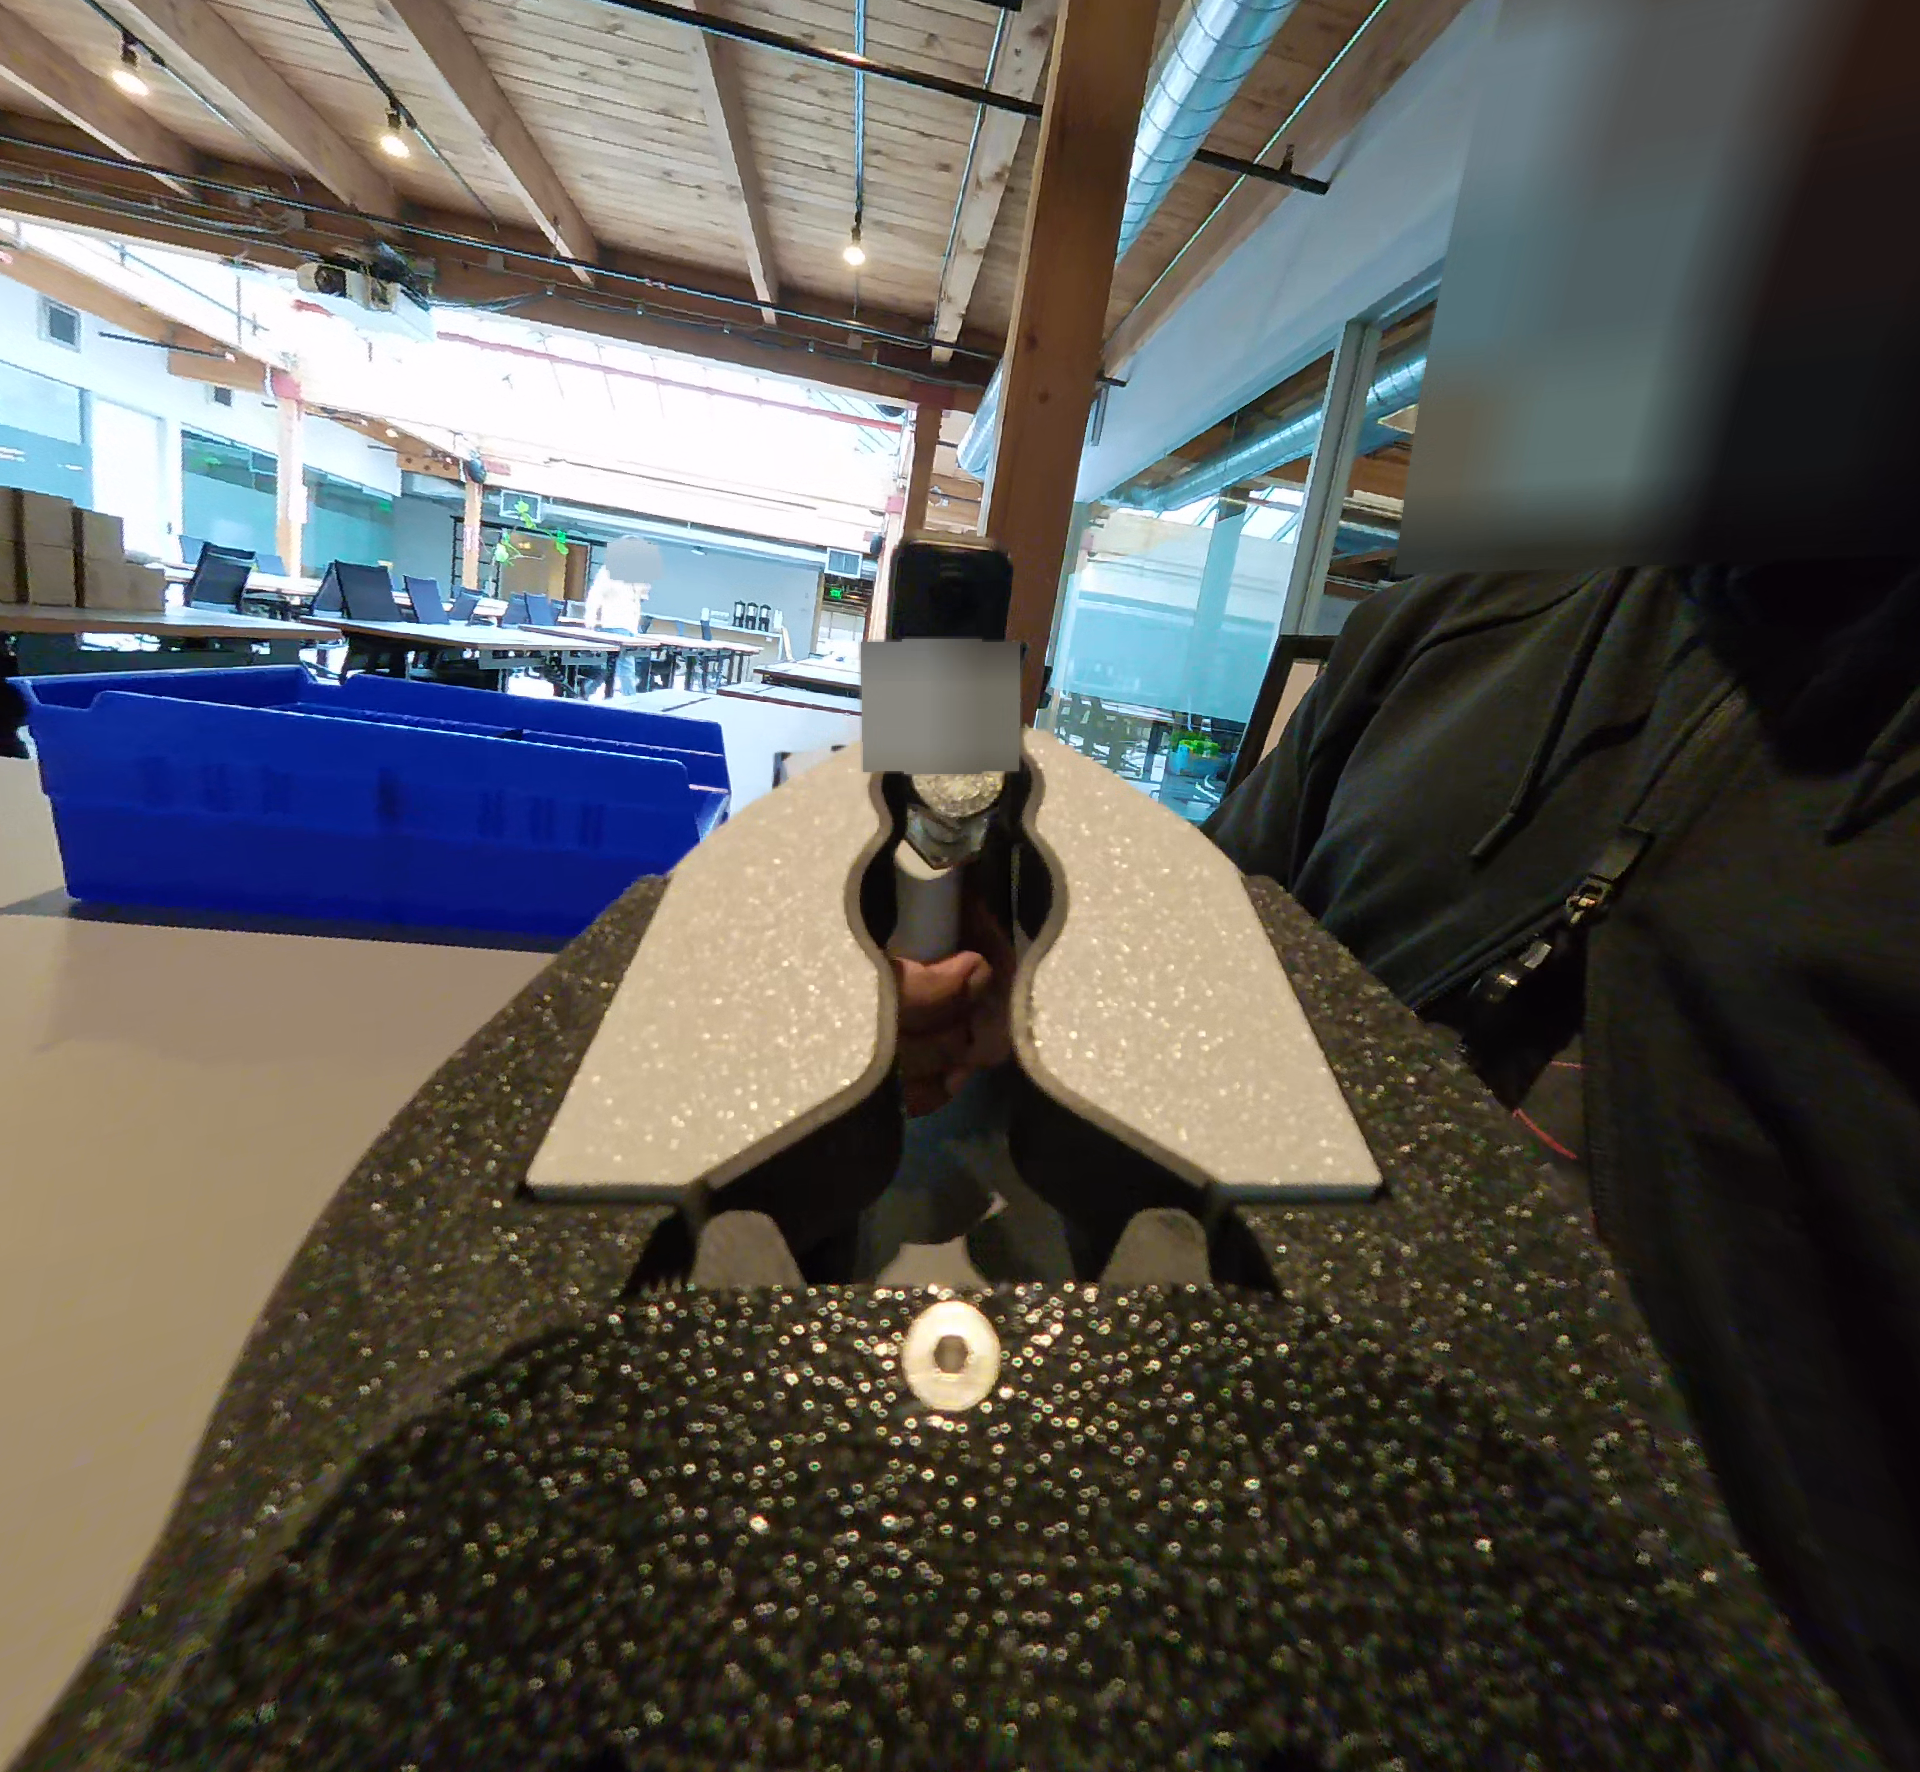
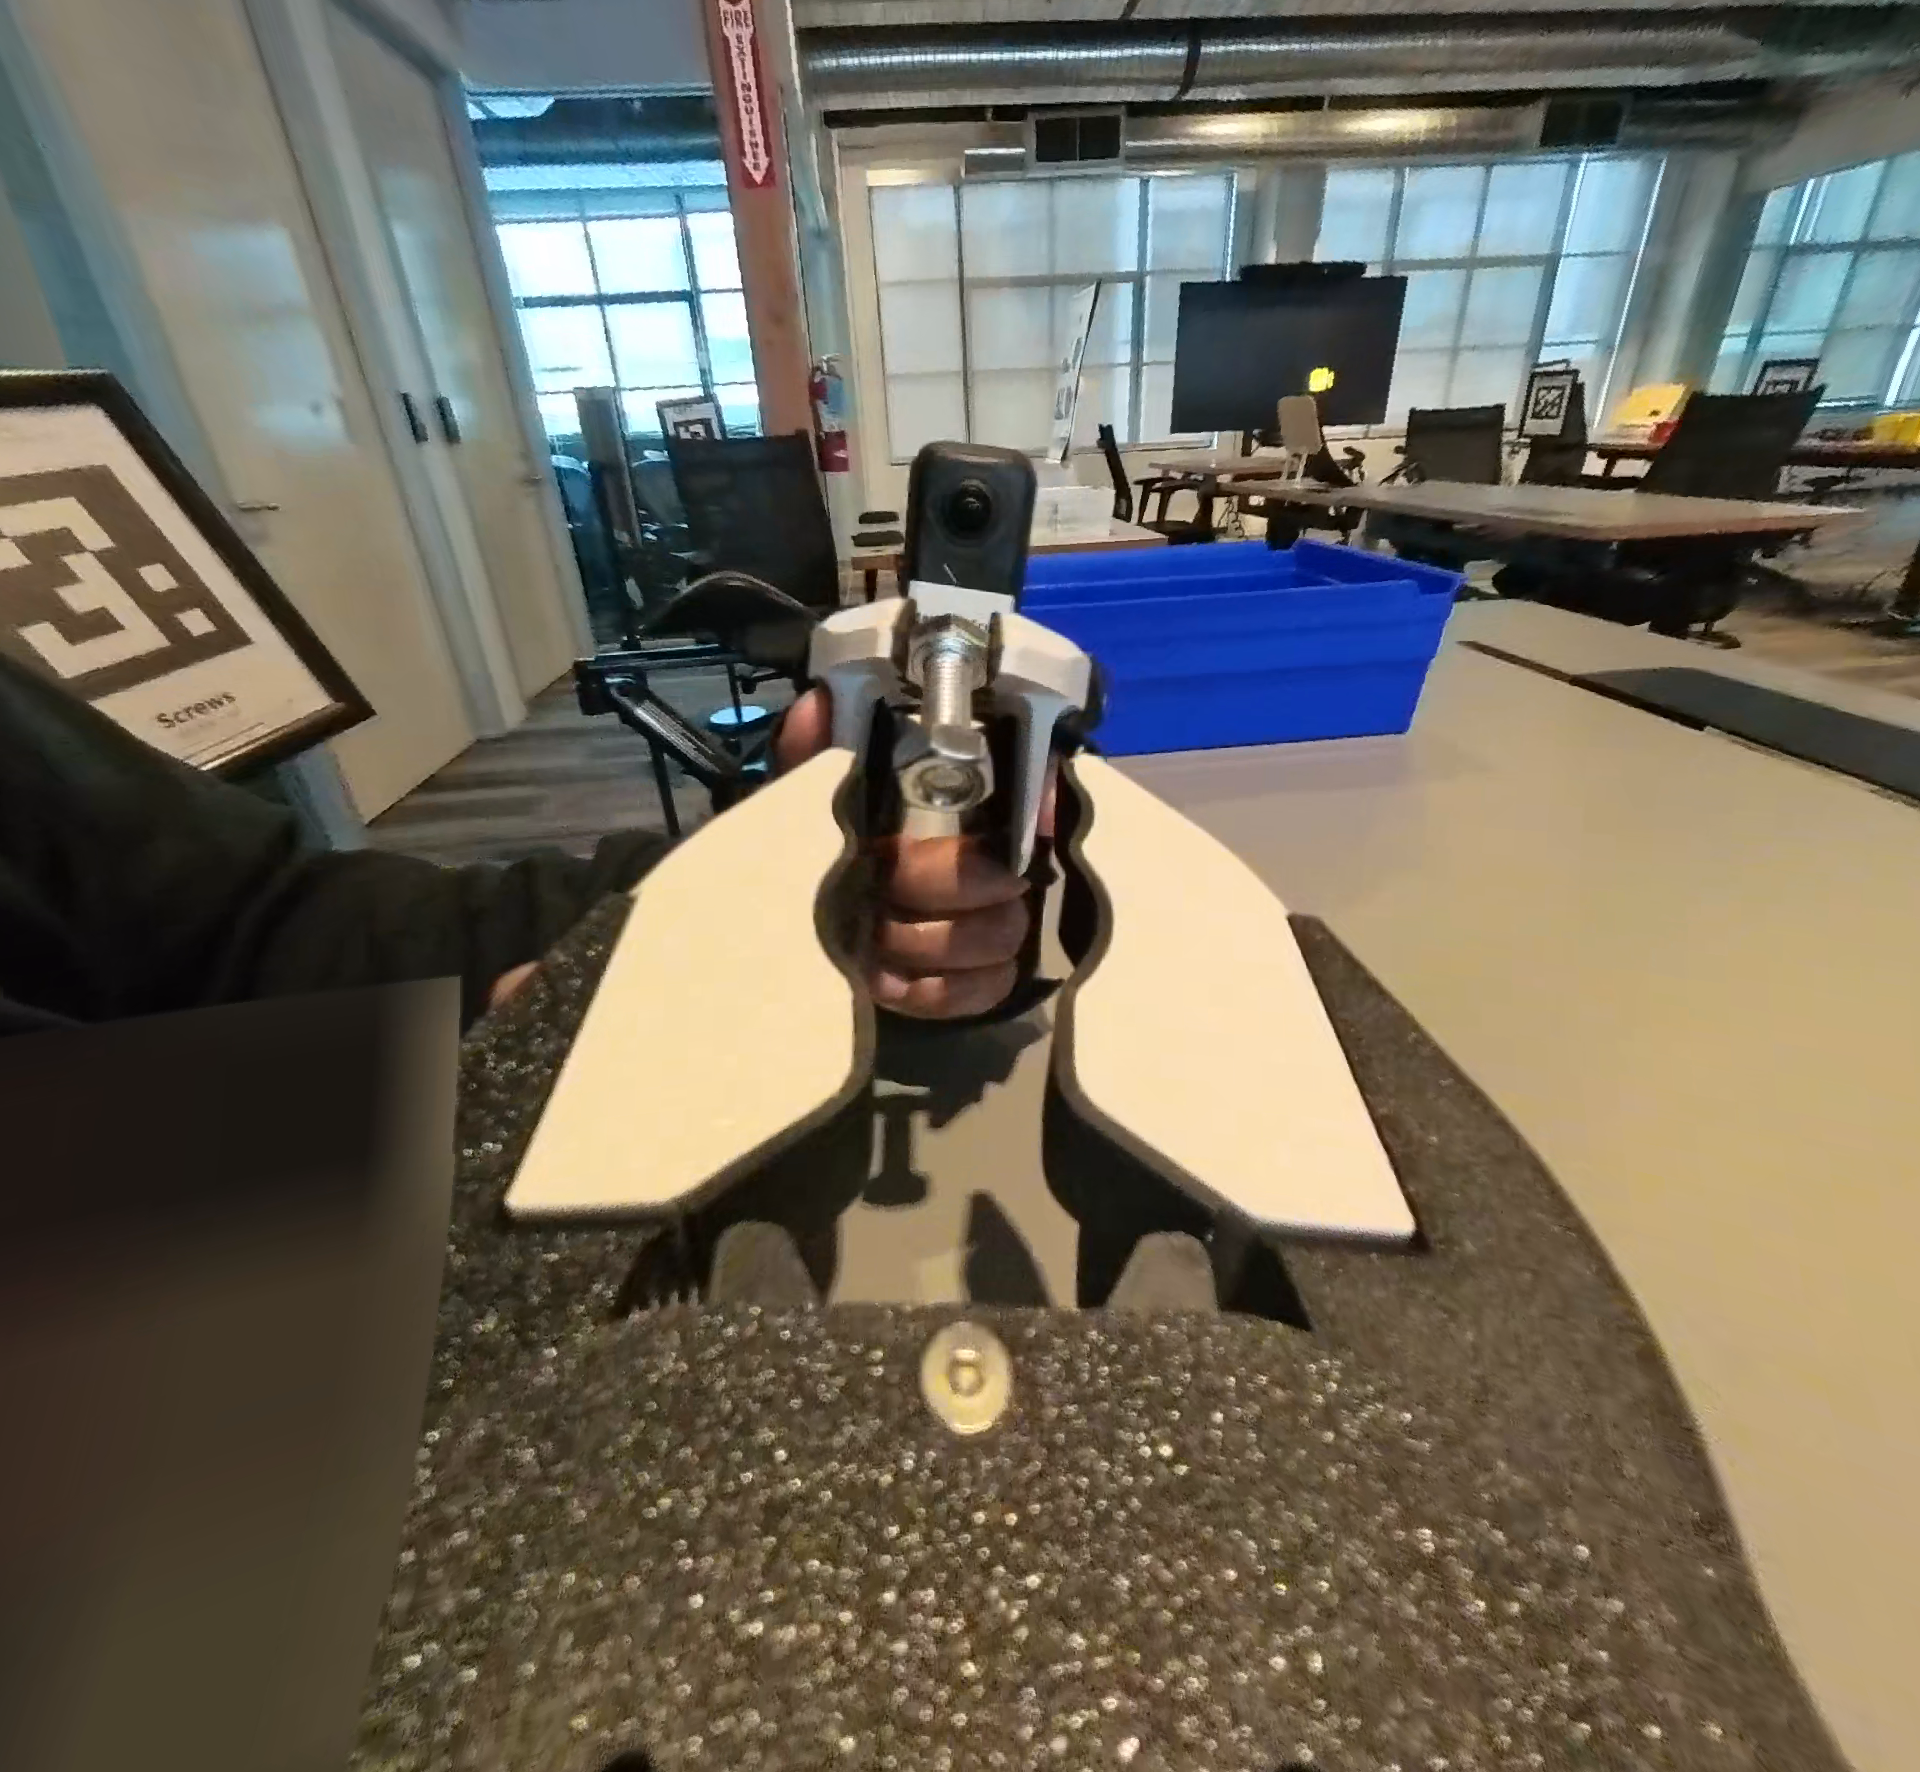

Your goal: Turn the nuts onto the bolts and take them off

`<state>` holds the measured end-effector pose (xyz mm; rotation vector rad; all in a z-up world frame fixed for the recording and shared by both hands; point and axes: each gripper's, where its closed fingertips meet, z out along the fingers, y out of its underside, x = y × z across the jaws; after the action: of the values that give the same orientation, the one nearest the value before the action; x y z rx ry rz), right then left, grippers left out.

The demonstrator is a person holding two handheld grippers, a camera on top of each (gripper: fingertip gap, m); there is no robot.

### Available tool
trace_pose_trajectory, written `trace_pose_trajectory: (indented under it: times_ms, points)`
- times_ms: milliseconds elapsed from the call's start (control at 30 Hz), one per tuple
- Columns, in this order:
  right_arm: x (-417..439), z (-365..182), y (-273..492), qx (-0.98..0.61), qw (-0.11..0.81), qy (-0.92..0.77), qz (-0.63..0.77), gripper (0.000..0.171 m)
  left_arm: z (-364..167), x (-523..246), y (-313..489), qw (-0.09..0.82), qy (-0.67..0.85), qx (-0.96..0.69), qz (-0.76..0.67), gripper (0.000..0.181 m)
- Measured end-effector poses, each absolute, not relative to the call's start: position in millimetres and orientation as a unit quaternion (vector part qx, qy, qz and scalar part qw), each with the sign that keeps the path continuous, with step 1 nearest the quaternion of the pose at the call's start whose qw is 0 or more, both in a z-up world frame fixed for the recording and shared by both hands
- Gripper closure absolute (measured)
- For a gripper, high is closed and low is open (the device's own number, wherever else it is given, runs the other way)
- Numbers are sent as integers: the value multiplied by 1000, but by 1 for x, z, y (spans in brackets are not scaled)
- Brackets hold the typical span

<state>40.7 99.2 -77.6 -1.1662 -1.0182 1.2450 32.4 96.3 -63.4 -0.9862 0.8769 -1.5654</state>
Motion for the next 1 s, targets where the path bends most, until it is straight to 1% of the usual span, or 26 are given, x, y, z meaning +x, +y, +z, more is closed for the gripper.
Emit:
trace_pose_trajectory:
  times_ms: [133,167,233,267,367,500,567,600,700,833,900,1000]
  points:
    - [37,-82,97,-492,559,-450,493,138,-66,35,95,512,370,-415,-655,164]
    - [36,-83,96,-490,565,-456,483,141,-66,37,95,510,371,-417,-654,164]
    - [36,-84,95,-481,584,-470,454,153,-68,39,95,507,375,-422,-652,164]
    - [36,-84,96,-477,600,-478,429,154,-69,39,96,507,374,-424,-651,164]
    - [37,-87,101,-456,661,-507,312,154,-71,39,100,505,366,-435,-649,164]
    - [38,-92,112,-387,742,-545,54,153,-75,39,107,502,354,-454,-646,164]
    - [37,-92,112,-372,751,-545,9,153,-75,38,107,501,351,-452,-649,164]
    - [37,-91,111,-375,751,-543,19,153,-74,38,107,502,350,-451,-649,164]
    - [41,-82,108,-390,753,-521,94,142,-73,36,108,506,345,-449,-651,164]
    - [42,-75,103,-421,722,-492,243,140,-70,34,108,509,341,-442,-655,165]
    - [42,-77,106,-443,698,-483,287,137,-70,34,107,510,342,-439,-656,165]
    - [40,-81,106,-458,674,-480,324,137,-69,34,106,510,346,-437,-655,164]
